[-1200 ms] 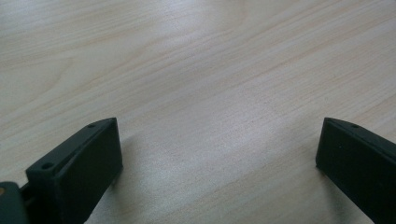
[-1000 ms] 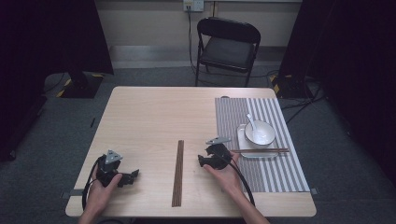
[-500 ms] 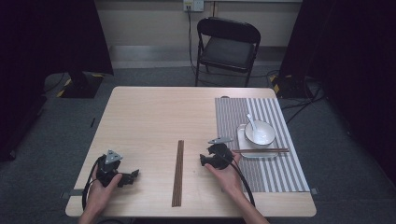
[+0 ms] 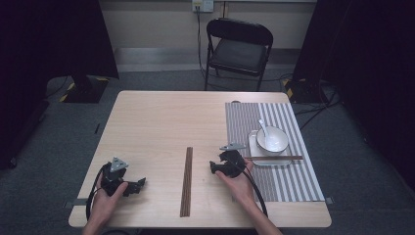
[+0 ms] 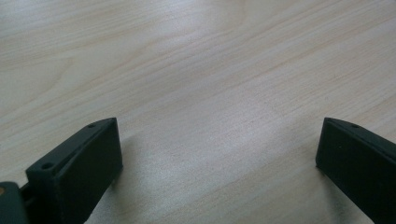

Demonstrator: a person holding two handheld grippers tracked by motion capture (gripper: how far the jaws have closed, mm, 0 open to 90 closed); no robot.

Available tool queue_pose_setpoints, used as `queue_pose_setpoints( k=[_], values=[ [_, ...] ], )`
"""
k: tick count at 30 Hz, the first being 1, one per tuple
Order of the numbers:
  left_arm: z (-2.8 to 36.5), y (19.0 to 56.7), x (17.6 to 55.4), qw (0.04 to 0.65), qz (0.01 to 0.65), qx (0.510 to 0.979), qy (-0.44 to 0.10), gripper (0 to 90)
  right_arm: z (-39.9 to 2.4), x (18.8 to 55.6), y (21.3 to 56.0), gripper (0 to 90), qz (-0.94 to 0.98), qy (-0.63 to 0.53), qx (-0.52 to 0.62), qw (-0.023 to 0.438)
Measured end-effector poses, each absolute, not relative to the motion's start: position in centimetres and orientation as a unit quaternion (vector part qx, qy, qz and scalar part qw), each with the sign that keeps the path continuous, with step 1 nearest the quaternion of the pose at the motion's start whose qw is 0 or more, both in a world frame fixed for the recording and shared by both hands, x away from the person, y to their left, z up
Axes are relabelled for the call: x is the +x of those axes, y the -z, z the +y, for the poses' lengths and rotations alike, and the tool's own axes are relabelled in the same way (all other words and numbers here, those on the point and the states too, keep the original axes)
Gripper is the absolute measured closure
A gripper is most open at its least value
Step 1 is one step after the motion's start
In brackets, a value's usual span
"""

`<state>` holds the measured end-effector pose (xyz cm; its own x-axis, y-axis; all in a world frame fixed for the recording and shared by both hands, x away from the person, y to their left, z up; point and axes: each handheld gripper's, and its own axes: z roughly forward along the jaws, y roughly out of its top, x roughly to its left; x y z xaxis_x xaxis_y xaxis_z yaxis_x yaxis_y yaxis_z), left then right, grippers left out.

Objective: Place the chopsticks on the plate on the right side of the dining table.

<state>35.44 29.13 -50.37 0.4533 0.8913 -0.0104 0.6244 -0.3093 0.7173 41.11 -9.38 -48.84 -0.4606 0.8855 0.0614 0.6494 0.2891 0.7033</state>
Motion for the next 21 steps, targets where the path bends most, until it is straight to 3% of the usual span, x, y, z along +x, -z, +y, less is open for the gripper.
queue_pose_setpoints(
  k=[21],
  values=[
    [29.13,50.37,35.44,0.334,0.483,0.784,-0.199,0.0,-9.55,40.92,48.82,31.2,0.783,-0.335,0.496,0.172]
  ],
)
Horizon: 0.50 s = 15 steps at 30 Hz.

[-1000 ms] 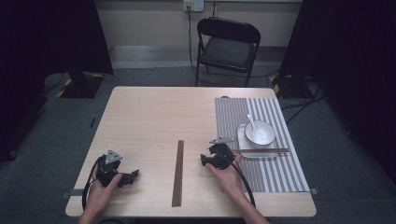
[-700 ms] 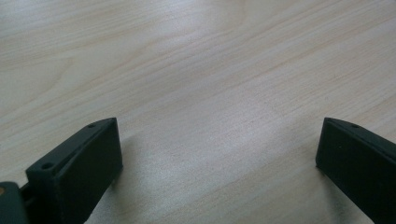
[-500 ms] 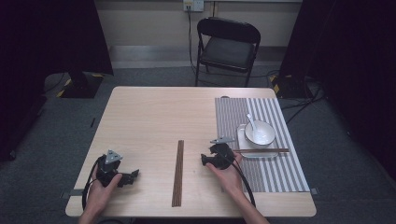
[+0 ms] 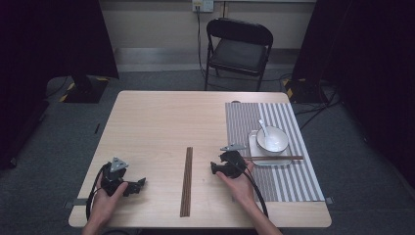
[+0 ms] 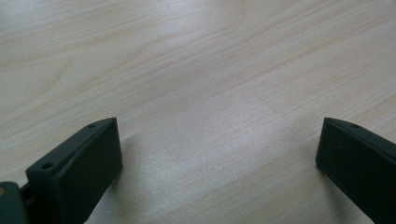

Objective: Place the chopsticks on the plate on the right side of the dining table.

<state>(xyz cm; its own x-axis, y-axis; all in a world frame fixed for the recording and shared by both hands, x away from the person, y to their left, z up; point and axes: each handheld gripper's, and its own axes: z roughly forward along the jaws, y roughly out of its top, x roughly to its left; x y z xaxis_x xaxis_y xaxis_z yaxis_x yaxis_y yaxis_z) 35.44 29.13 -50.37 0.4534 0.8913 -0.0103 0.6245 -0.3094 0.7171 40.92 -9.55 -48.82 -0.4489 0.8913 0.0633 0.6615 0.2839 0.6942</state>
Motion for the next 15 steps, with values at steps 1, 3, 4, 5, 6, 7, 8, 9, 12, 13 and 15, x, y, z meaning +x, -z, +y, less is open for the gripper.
queue_pose_setpoints(
  k=[1,3,4,5,6,7,8,9,12,13,15],
  values=[
    [29.13,50.37,35.44,0.334,0.483,0.784,-0.199,0.0,-9.61,40.94,48.82,31.2,0.782,-0.334,0.498,0.172],
    [29.13,50.37,35.44,0.334,0.483,0.784,-0.199,0.0,-9.79,41.00,48.77,31.2,0.782,-0.333,0.497,0.174],
    [29.13,50.37,35.44,0.334,0.483,0.784,-0.199,0.0,-9.89,41.04,48.69,31.5,0.782,-0.333,0.498,0.174],
    [29.13,50.37,35.44,0.334,0.483,0.784,-0.199,0.0,-10.01,41.09,48.61,31.5,0.780,-0.334,0.501,0.172],
    [29.13,50.37,35.44,0.334,0.483,0.784,-0.199,0.0,-10.15,41.16,48.60,31.5,0.780,-0.333,0.501,0.172],
    [29.13,50.37,35.44,0.334,0.483,0.784,-0.199,0.0,-10.22,41.18,48.63,31.5,0.779,-0.334,0.502,0.171],
    [29.13,50.37,35.44,0.334,0.483,0.784,-0.199,0.0,-10.23,41.15,48.65,31.4,0.779,-0.334,0.502,0.171],
    [29.13,50.37,35.44,0.334,0.483,0.784,-0.199,0.0,-10.19,41.11,48.66,31.4,0.780,-0.334,0.501,0.171],
    [29.13,50.37,35.44,0.334,0.483,0.784,-0.199,0.0,-9.98,41.07,48.55,31.4,0.783,-0.339,0.494,0.170],
    [29.13,50.37,35.44,0.334,0.483,0.784,-0.199,0.0,-9.94,41.11,48.52,31.4,0.781,-0.340,0.495,0.170],
    [29.18,50.35,35.45,0.331,0.481,0.787,-0.199,0.0,-9.93,41.14,48.55,31.4,0.780,-0.339,0.499,0.167]
  ],
)
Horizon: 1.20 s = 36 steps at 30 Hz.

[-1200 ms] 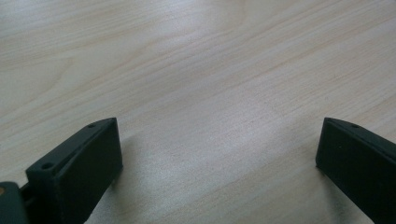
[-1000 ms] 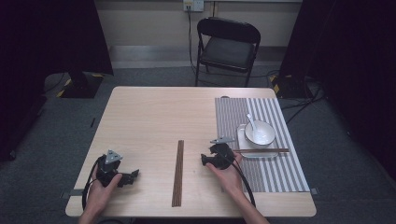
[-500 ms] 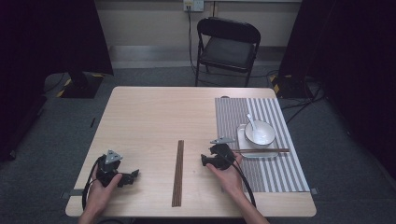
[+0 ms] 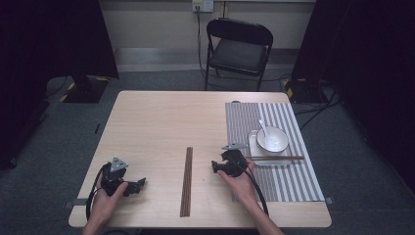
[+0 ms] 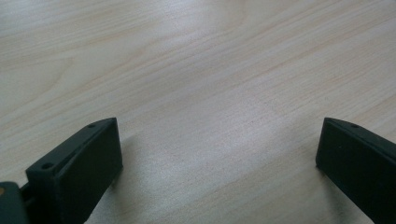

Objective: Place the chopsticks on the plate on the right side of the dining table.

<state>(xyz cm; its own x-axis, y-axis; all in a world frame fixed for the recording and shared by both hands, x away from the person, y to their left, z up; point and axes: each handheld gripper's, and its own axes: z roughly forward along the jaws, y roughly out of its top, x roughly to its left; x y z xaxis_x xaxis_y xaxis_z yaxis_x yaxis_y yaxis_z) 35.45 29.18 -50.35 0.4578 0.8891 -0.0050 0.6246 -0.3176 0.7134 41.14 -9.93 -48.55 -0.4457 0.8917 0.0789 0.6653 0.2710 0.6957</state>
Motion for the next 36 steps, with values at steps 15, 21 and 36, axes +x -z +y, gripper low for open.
queue_pose_setpoints(
  k=[15,21,36],
  values=[
    [29.2,50.3,35.5,0.331,0.480,0.787,-0.199,0.0,-10.6,40.3,48.8,32.3,0.782,-0.336,0.499,0.165],
    [29.1,50.4,35.4,0.334,0.483,0.784,-0.200,0.0,-10.6,40.3,48.7,31.9,0.782,-0.338,0.498,0.161],
    [29.2,50.3,35.4,0.331,0.481,0.787,-0.199,0.0,-10.3,41.3,48.5,32.2,0.778,-0.345,0.498,0.165]
  ],
)
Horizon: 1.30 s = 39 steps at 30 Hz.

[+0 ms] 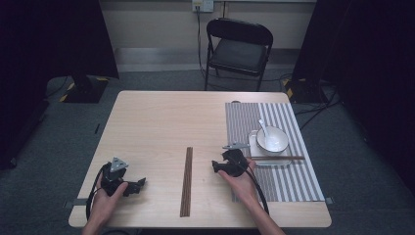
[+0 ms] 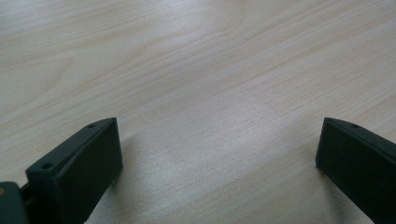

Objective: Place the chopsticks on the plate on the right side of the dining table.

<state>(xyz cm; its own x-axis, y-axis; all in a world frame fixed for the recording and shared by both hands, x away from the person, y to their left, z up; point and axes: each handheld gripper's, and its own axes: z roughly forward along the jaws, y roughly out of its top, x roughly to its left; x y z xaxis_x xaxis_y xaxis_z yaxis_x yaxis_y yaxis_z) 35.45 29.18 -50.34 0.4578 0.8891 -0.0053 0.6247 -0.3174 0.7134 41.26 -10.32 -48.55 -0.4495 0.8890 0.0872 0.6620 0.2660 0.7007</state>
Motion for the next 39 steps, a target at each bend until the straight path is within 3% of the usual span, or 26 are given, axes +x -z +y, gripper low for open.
queue_pose_setpoints(
  k=[39],
  values=[
    [29.1,50.4,35.4,0.334,0.483,0.784,-0.199,0.0,-11.2,39.8,47.2,34.2,0.775,-0.366,0.493,0.148]
  ],
)
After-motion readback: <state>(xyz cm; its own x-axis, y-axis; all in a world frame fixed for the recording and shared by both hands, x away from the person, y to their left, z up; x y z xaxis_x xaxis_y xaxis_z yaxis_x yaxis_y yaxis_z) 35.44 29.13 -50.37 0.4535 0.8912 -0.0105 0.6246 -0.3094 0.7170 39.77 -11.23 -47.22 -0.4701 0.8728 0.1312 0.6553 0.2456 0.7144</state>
